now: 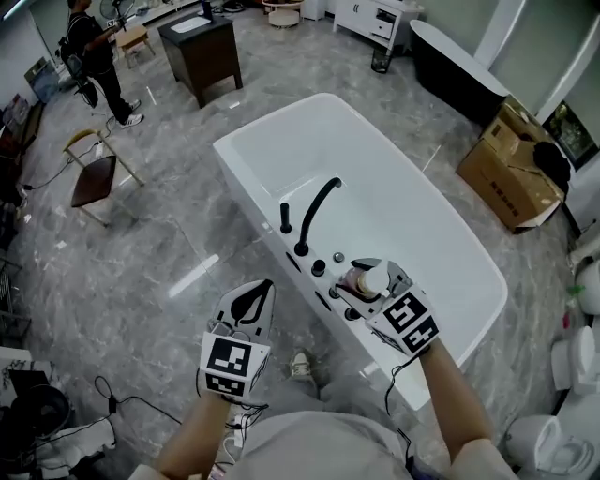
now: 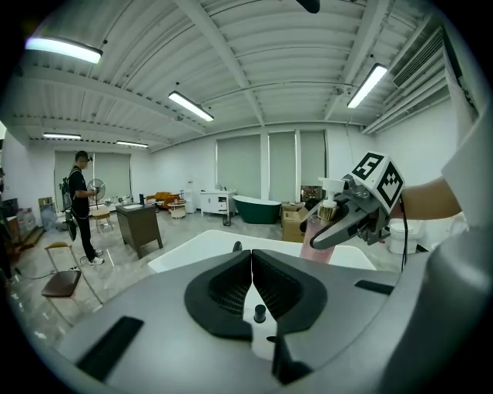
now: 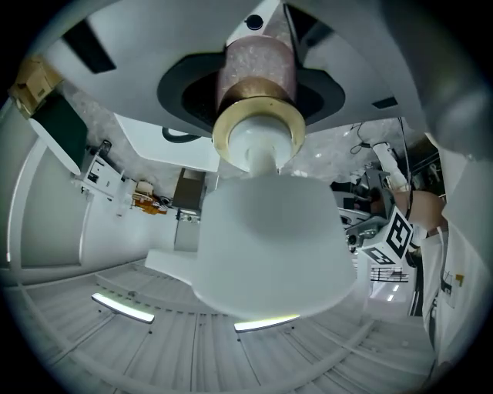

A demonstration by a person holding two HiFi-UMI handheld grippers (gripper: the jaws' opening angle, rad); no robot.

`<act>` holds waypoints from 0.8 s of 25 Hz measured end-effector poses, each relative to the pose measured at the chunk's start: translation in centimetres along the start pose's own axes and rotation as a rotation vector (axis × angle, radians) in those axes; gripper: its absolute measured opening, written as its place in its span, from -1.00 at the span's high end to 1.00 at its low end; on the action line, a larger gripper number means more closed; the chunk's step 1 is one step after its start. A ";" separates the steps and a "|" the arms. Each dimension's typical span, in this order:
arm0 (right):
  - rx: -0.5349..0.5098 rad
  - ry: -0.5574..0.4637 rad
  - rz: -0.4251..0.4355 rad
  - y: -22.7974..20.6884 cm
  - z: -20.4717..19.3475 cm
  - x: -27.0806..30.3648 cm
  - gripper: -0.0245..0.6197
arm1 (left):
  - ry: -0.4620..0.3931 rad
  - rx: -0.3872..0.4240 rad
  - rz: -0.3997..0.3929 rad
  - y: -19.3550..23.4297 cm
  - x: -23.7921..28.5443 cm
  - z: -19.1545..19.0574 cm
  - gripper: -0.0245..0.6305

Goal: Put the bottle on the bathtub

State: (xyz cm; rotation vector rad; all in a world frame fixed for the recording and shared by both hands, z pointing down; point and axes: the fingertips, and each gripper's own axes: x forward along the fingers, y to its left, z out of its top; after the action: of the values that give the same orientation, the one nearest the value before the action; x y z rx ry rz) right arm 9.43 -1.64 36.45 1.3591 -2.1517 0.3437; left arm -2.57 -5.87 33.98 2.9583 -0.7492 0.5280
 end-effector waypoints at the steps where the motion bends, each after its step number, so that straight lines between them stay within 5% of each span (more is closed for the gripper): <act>1: -0.014 0.003 0.013 -0.2 0.0 0.8 0.21 | 0.007 -0.008 0.002 0.4 0.4 -0.3 0.86; 11: -0.132 -0.006 0.140 -1.9 0.0 7.5 0.21 | 0.083 -0.048 0.025 3.5 4.7 -3.1 0.86; 20: -0.210 -0.011 0.276 -4.7 0.2 11.2 0.21 | 0.152 -0.141 0.164 6.2 6.5 -3.7 0.86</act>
State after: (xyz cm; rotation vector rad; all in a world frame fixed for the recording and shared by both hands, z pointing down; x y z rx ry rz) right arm 9.86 -12.17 42.44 0.9539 -2.3148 0.2074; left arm -1.28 -13.82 39.43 2.7073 -0.9739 0.6704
